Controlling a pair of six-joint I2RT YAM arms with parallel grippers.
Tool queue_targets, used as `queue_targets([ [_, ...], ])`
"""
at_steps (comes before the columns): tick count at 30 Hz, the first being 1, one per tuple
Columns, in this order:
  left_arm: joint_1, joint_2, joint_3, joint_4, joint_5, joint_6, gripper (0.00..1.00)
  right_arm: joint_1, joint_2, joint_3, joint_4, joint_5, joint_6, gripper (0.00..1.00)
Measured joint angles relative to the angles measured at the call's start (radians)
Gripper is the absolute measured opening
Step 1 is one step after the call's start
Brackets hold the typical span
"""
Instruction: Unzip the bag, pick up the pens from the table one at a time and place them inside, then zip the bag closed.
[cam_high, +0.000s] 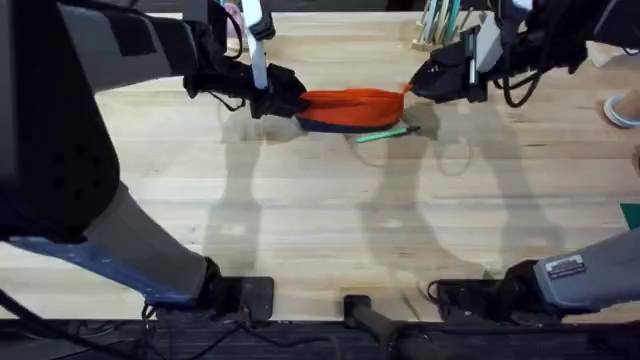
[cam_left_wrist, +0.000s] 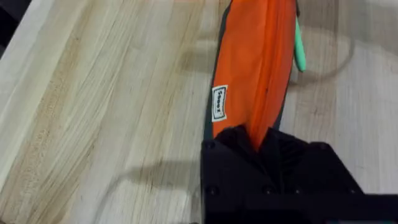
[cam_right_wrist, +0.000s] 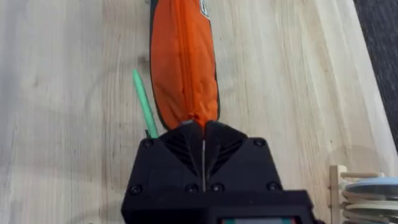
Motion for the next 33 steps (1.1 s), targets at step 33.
queue_targets([
  [33,0.005,0.000,0.000,-0.009,0.002,0.000,0.043,0.437,0.000,0.011,0.310,0.072,0.072,0.031],
])
